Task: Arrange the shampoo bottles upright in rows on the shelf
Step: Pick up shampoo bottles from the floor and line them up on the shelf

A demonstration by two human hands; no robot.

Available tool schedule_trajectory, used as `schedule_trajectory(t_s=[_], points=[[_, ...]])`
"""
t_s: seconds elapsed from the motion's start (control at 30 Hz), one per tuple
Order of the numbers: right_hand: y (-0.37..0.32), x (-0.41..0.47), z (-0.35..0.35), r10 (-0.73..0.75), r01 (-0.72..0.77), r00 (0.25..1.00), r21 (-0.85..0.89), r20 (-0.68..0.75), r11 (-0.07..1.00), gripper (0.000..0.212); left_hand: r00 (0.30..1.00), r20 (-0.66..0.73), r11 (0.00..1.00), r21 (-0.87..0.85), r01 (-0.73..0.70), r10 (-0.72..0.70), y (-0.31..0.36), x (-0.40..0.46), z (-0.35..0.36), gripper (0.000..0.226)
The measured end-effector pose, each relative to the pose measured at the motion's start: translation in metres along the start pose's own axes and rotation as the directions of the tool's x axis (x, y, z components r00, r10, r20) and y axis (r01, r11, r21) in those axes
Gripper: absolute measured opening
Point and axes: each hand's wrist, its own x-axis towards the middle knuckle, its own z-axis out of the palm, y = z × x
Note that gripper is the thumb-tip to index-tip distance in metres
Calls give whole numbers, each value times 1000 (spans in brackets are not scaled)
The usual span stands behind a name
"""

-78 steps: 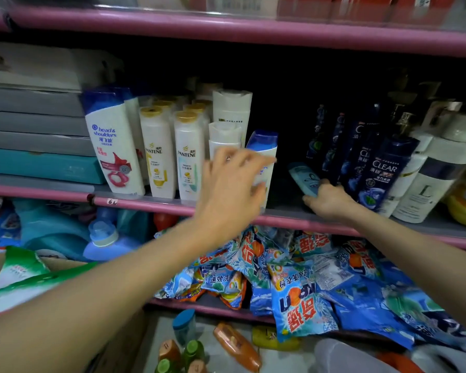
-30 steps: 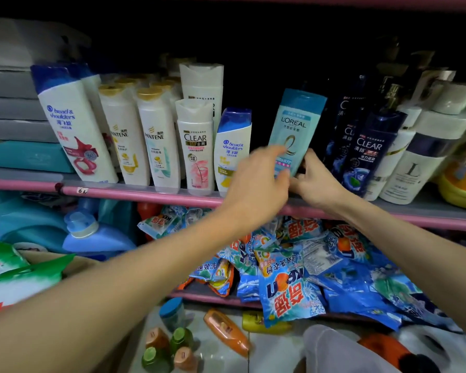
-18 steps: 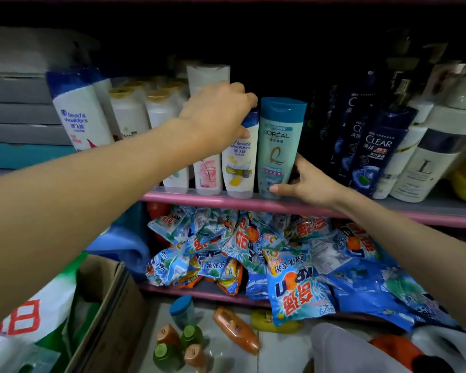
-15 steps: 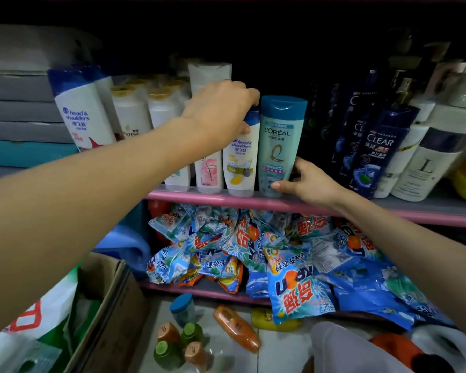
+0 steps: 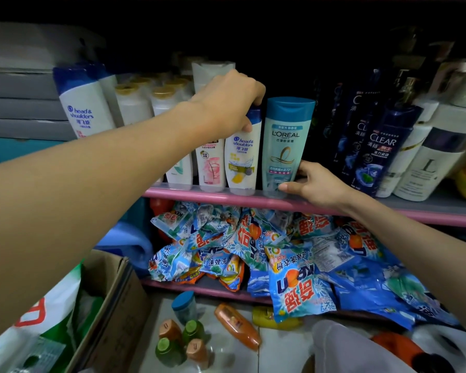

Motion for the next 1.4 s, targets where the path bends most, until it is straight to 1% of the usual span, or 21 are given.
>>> schedule_trajectory(t_s=[0.27, 0.37, 0.4, 0.43, 0.47, 0.5, 0.53, 0.57, 0.6, 0.63, 0.7, 0.77, 0.83, 0.9, 0.93, 1.0, 1.07, 1.13, 1.2, 1.3, 1.4], points=[[-1, -1, 1, 13, -13, 1000, 11, 7, 1000, 41, 1000, 4, 1000, 5, 17, -17, 0, -3, 0, 44], [-5, -3, -2, 50, -51, 998, 30, 42, 998, 53, 999, -3, 999, 23, 48, -48, 6, -11, -3, 51], [-6, -5, -3, 72, -73, 997, 44, 22, 996, 59, 997, -35, 998, -7, 63, -64, 9, -17, -4, 54], [-7, -9, -2, 99, -96, 994, 62, -46, 993, 63, 992, -94, 995, -71, 74, -81, 13, -24, -4, 54], [-8, -15, 0, 126, -113, 978, 86, -167, 990, 65, 980, -172, 985, -158, 71, -99, 16, -35, -4, 51], [-9, -23, 4, 139, -107, 938, 116, -317, 987, 61, 961, -252, 966, -253, 51, -117, 20, -48, -3, 46], [-11, -34, 10, 132, -72, 880, 146, -456, 987, 50, 941, -312, 938, -346, 20, -135, 25, -65, 0, 40], [-14, -47, 18, 106, -15, 827, 166, -553, 986, 38, 928, -339, 902, -431, -5, -157, 31, -82, 5, 34], [-15, -61, 29, 75, 43, 800, 181, -595, 982, 29, 925, -331, 862, -507, -8, -186, 36, -101, 14, 28], [-17, -73, 43, 52, 84, 805, 201, -591, 976, 25, 932, -290, 821, -571, 14, -218, 41, -121, 26, 22], [-13, -91, 77, 50, 73, 874, 233, -483, 970, 27, 951, -149, 759, -641, 116, -271, 46, -160, 60, 15], [-4, -98, 119, 81, -24, 953, 194, -291, 981, 23, 948, 66, 731, -620, 284, -312, 45, -199, 104, 13], [9, -98, 164, 133, -124, 989, 123, -67, 985, 21, 884, 310, 695, -547, 467, -350, 39, -236, 150, 15], [24, -96, 209, 195, -199, 969, 12, 151, 980, 20, 768, 495, 634, -452, 628, -407, 33, -270, 189, 17], [32, -95, 230, 215, -203, 945, -73, 247, 976, 24, 710, 545, 599, -407, 690, -447, 30, -286, 207, 18], [46, -93, 268, 206, -95, 884, -270, 420, 958, 40, 595, 603, 542, -298, 786, -532, 26, -314, 237, 23], [55, -91, 298, 177, 72, 817, -401, 549, 913, 53, 490, 648, 529, -155, 834, -583, 23, -337, 261, 29], [65, -87, 323, 165, 194, 758, -459, 632, 867, 54, 412, 696, 521, -64, 851, -587, 19, -357, 278, 29], [74, -82, 343, 194, 216, 716, -476, 671, 853, 52, 363, 744, 527, -17, 850, -561, 17, -374, 289, 37], [83, -78, 364, 222, 167, 713, -469, 665, 867, 44, 340, 782, 574, 27, 819, -523, 16, -393, 300, 57], [94, -82, 378, 251, 170, 700, -497, 669, 851, 42, 349, 789, 568, 0, 823, -506, 15, -403, 306, 64]])
